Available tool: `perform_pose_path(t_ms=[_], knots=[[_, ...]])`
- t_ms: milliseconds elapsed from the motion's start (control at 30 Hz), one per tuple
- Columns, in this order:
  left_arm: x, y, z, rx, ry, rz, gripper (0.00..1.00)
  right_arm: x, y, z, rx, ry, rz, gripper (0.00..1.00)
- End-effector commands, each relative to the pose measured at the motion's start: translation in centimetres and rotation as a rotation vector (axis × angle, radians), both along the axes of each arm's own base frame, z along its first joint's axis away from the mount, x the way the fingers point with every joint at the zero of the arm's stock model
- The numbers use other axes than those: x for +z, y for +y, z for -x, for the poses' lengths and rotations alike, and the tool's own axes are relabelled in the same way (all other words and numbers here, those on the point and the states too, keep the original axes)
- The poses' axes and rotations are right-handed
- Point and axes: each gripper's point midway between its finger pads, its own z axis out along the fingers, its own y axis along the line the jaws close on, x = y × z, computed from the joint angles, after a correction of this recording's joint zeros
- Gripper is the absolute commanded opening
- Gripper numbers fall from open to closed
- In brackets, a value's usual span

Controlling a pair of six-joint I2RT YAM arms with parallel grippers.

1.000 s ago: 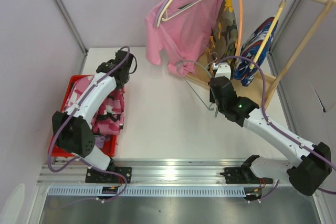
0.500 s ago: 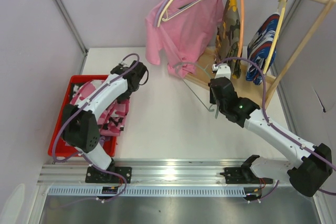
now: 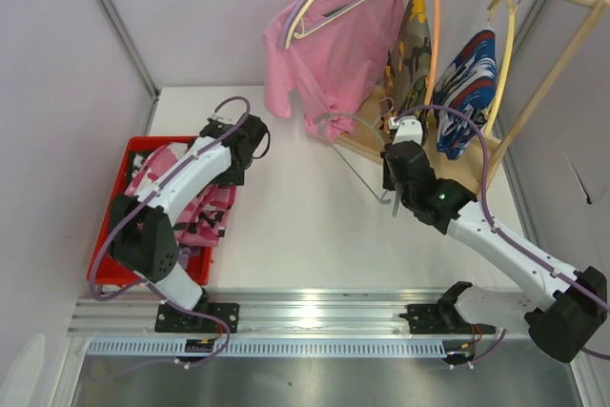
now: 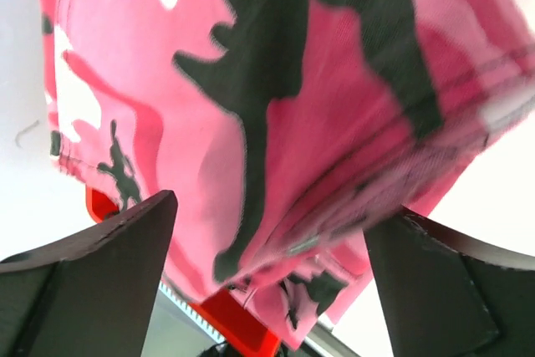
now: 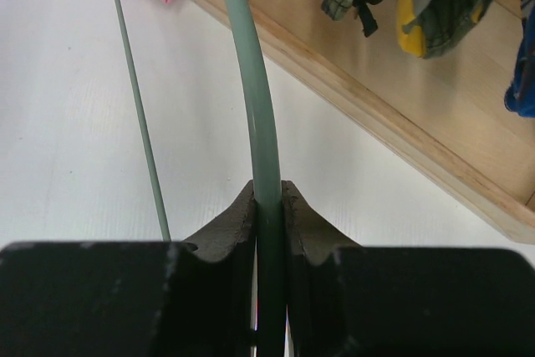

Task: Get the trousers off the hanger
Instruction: Place the trousers into the basket

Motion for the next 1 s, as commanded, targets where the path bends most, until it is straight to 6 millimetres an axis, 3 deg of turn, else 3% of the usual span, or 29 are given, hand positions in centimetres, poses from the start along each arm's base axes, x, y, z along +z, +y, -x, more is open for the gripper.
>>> perform_pose_path(t_ms=[0, 67, 133, 267, 367, 500, 633, 867, 900, 967], knots=[[2.0, 0.3, 2.8, 0.009, -0.050, 0.029, 0.98, 2.2, -0.3, -0.2, -0.027, -0.062, -0.054, 0.00], [2.0, -0.4, 4.1, -0.022, -0.041, 0.082, 0.99, 2.0, -0.4, 0.0, -0.035, -0.057, -0.067, 0.00], [0.6, -0.2, 5.8, -0.032, 0.009, 0.080, 0.99, 1.9, -0.3, 0.1, -0.036, -0.049, -0.082, 0.00], [-0.6, 1.0, 7.3, -0.025, 0.045, 0.037, 0.99, 1.9, -0.1, 0.5, -0.037, -0.044, -0.120, 0.00], [-0.8, 0.9, 6.9, -0.049, 0.023, 0.053, 0.99, 2.4, -0.1, 0.4, -0.036, -0.061, -0.128, 0.00], [-1.0, 2.3, 6.5, 0.003, -0.016, 0.008, 1.00, 4.0, -0.3, 0.0, -0.035, -0.098, -0.106, 0.00], [-0.5, 2.7, 5.9, -0.001, -0.007, -0.039, 0.98, 4.3, -0.4, -0.1, -0.035, -0.102, -0.101, 0.00], [-0.7, 3.3, 5.6, 0.003, 0.020, -0.109, 0.85, 4.8, -0.3, -0.1, -0.042, -0.104, -0.119, 0.00], [-0.6, 3.3, 5.5, 0.002, 0.014, -0.109, 0.82, 4.7, -0.3, -0.1, -0.044, -0.101, -0.117, 0.00], [-0.3, 3.3, 5.3, 0.000, 0.001, -0.115, 0.65, 4.7, -0.5, 0.0, -0.055, -0.101, -0.126, 0.00]])
